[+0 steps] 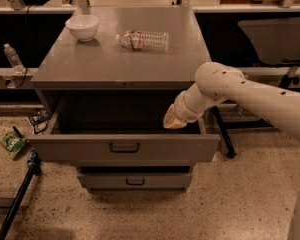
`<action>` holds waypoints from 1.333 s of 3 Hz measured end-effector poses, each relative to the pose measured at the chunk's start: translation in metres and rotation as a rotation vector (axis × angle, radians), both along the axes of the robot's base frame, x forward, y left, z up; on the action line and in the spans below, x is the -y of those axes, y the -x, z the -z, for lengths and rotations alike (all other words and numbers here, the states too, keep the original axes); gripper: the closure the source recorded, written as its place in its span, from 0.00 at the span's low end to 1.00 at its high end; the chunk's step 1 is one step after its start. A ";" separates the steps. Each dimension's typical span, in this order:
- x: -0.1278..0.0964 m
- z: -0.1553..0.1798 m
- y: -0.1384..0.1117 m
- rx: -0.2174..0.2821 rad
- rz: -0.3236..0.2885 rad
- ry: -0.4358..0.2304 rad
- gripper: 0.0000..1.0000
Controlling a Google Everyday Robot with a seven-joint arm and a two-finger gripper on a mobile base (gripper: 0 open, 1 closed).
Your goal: Open top drawer
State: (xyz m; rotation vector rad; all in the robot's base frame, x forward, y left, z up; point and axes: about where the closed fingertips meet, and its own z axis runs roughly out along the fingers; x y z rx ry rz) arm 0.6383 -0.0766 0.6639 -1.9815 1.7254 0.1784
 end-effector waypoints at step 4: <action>0.011 0.050 0.057 -0.340 0.024 -0.026 1.00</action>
Offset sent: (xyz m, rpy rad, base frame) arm -0.0291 -0.0056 -0.0432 0.0017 0.1985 -0.0301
